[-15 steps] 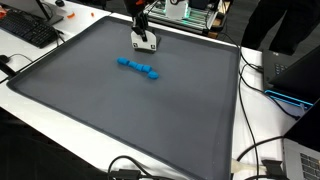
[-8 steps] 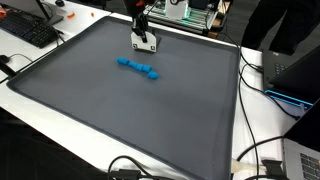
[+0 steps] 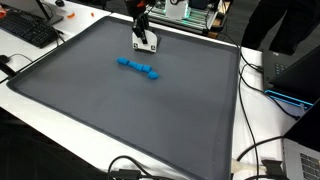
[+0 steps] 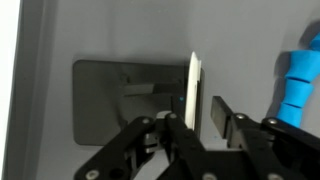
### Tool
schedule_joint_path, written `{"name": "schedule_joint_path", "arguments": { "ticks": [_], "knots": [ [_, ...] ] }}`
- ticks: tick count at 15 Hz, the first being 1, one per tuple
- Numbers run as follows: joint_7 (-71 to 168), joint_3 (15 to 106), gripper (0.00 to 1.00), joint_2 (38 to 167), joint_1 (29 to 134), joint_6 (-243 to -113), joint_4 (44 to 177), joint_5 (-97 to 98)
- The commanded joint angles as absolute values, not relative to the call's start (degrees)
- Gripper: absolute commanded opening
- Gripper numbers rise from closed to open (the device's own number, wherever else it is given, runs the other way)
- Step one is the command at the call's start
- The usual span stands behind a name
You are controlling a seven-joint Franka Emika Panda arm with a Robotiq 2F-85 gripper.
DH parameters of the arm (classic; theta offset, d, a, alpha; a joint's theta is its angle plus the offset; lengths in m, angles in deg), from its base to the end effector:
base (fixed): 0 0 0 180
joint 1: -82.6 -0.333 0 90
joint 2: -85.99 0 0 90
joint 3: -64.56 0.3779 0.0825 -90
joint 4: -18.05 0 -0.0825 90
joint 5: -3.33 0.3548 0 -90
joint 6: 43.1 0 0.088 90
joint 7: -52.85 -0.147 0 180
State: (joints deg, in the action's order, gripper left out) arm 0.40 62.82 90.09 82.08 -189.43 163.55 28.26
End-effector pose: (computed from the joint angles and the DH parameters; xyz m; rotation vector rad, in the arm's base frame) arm 0.4401 -0.0060 0.2884 -2.3439 1.7954 0.2199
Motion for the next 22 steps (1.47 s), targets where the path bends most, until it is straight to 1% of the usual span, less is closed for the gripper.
{"name": "schedule_joint_path", "arguments": {
  "ticks": [1,4,5,6,13,17,22],
  "knots": [
    [0.3,62.8,0.7,88.6,82.5,-187.8,164.1,26.5],
    [-1.2,62.6,0.94,87.6,82.3,-186.5,163.8,22.8],
    [-1.4,62.6,0.99,87.0,82.4,-185.6,163.7,21.4],
    [-1.2,62.6,1.0,86.5,82.4,-184.5,163.5,20.2],
    [-1.1,63.6,0.99,82.3,82.5,-173.0,159.1,10.3],
    [4.6,64.6,1.0,81.7,82.2,-167.8,154.8,6.6],
    [13.8,65.9,1.0,82.3,81.8,-165.8,151.1,2.8]
  ]
}}
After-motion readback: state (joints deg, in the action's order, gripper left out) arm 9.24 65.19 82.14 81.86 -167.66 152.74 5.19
